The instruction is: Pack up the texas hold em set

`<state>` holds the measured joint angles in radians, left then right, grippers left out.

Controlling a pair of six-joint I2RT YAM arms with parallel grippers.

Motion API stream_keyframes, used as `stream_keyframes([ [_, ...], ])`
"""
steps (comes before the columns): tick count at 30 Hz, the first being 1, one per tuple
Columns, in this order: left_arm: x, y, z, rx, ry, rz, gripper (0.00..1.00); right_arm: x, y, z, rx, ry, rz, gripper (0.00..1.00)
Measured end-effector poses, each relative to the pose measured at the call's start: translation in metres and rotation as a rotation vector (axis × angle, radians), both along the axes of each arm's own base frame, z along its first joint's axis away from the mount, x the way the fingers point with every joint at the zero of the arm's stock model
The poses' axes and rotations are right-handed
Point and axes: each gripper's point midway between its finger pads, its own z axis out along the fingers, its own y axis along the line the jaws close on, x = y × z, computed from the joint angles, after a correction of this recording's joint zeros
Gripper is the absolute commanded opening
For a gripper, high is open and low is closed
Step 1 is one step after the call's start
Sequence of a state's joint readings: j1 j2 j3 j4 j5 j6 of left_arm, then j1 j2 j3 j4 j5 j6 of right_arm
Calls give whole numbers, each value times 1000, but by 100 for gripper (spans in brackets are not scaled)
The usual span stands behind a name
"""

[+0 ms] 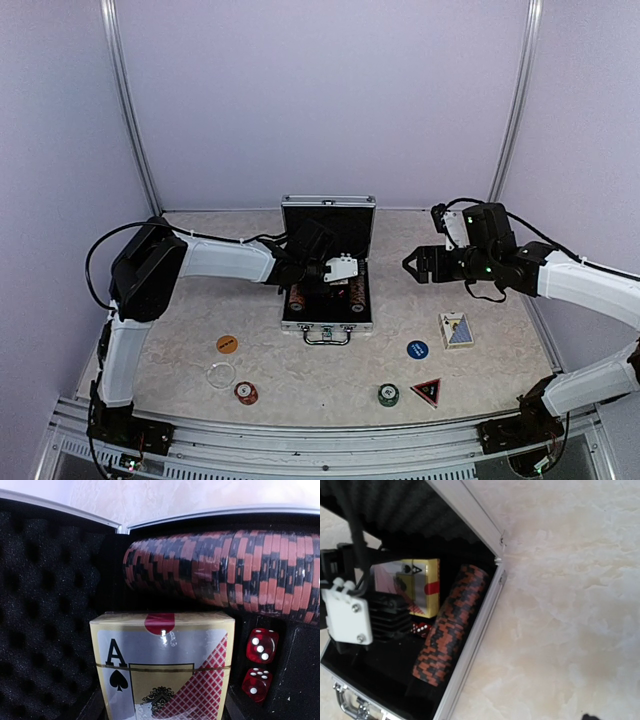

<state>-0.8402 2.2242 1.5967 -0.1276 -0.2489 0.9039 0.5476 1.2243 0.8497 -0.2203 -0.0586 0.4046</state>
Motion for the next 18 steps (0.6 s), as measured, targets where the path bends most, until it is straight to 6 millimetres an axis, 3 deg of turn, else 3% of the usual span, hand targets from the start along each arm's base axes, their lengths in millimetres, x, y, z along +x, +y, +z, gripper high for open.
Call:
stream_keyframes([
  [11, 4, -1, 3, -4, -11, 0, 87, 0, 0, 0, 1, 0, 0, 86],
  [18, 5, -2, 6, -5, -20, -2, 92, 0, 0, 0, 1, 1, 0, 86],
])
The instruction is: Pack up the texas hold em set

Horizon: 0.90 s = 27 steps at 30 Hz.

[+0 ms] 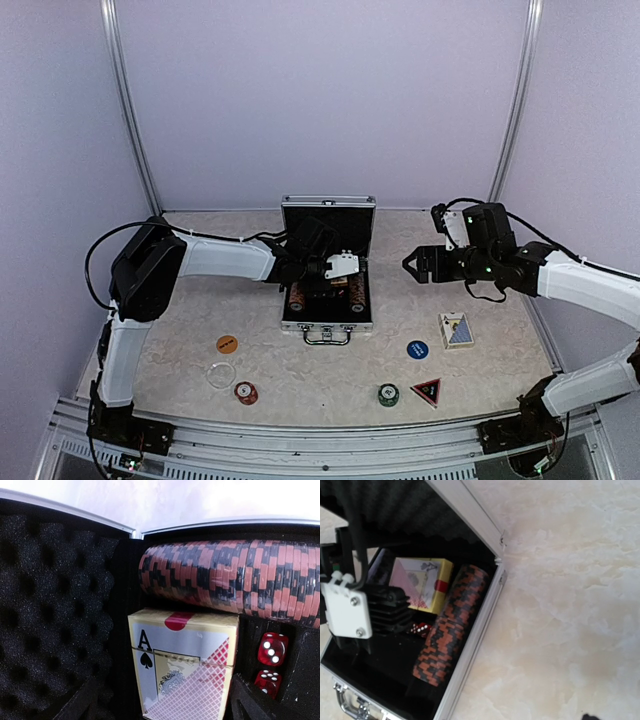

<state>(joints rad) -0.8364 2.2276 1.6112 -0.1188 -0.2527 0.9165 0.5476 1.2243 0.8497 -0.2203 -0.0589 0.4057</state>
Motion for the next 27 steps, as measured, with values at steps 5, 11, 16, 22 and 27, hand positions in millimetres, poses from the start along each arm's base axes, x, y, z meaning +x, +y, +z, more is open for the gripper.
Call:
stream_keyframes([
  [5, 2, 1, 1, 1, -7, 9, 94, 0, 0, 0, 0, 0, 0, 86],
  [11, 3, 3, 6, -24, 4, 16, 99, 0, 0, 0, 0, 1, 1, 86],
  [16, 3, 2, 20, -59, 6, 25, 99, 0, 1, -5, -5, 12, 4, 86],
  [22, 1, 5, 47, -113, 1, 58, 99, 3, 6, -12, -10, 37, 14, 83],
  [27, -4, 14, 75, -172, -26, 131, 99, 8, 14, -13, 7, 52, 31, 77],
])
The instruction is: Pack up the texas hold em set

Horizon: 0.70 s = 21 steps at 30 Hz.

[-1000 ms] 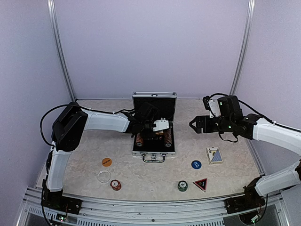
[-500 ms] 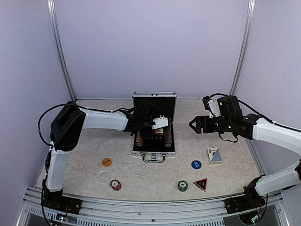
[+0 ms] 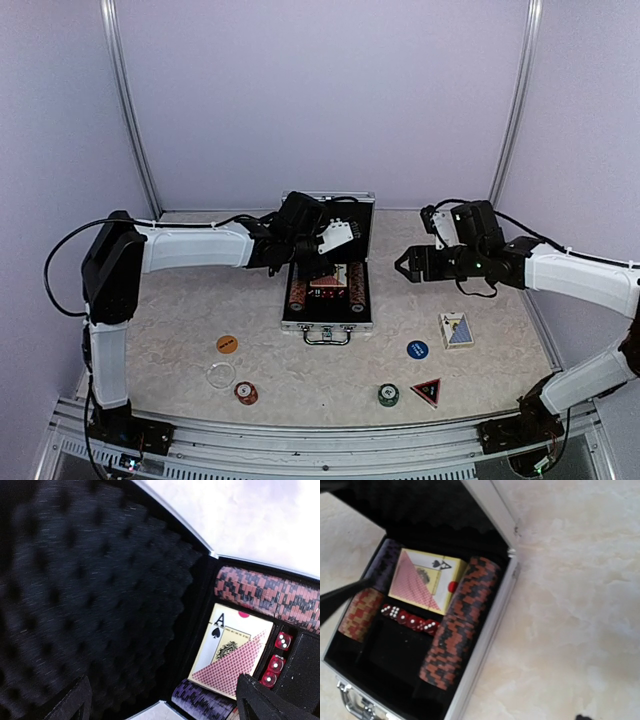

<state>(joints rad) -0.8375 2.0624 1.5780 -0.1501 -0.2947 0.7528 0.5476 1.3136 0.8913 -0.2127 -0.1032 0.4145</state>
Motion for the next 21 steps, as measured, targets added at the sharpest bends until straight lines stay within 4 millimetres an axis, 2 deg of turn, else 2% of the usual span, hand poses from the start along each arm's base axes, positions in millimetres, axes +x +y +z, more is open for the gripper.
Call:
stream_keyframes([
  [3, -3, 6, 16, -45, -8, 58, 99, 4, 6, 0, 16, 8, 12, 70],
  [7, -8, 13, 26, -112, 9, 160, 99, 12, 18, -2, 41, 22, 29, 59],
  [13, -24, 47, 14, -175, 77, 354, 99, 27, 40, -12, 44, 29, 63, 36],
  [18, -42, 76, 5, -261, 161, 509, 99, 36, 69, -20, 42, -1, 130, 15],
  [21, -52, 88, 9, -342, 210, 582, 99, 40, 85, -24, 29, -33, 179, 14],
])
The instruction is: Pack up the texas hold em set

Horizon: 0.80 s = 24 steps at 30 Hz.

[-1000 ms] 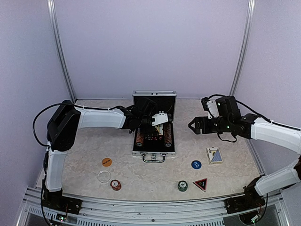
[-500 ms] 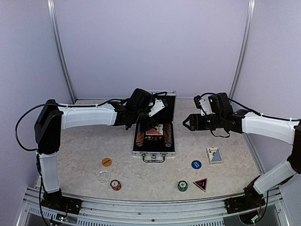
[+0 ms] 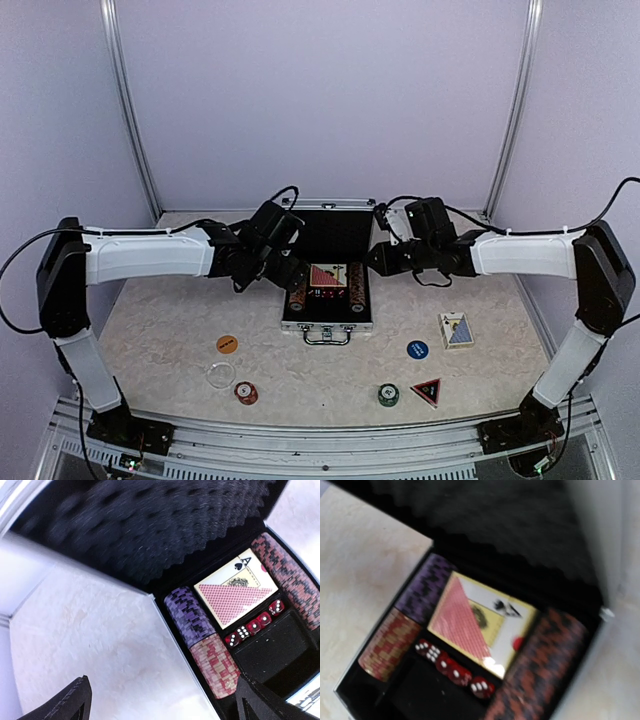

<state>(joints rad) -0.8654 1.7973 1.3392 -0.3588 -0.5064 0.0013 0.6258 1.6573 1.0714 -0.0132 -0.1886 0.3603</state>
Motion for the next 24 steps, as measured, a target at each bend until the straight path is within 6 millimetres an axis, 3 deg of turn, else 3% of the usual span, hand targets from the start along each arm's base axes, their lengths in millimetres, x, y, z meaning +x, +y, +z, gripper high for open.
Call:
stream_keyframes([
  [5, -7, 19, 8, -116, 32, 75, 99, 11, 20, -3, -14, -54, 61, 14],
  [9, 9, 26, 22, -202, 32, 125, 99, 13, 25, -3, -18, -73, 82, 15],
  [15, 27, 34, 38, -282, 17, 169, 99, 22, 30, 18, -11, -133, 85, 14],
  [24, 18, 34, 48, -394, 40, 139, 99, 16, 32, 18, -7, -147, 96, 15],
])
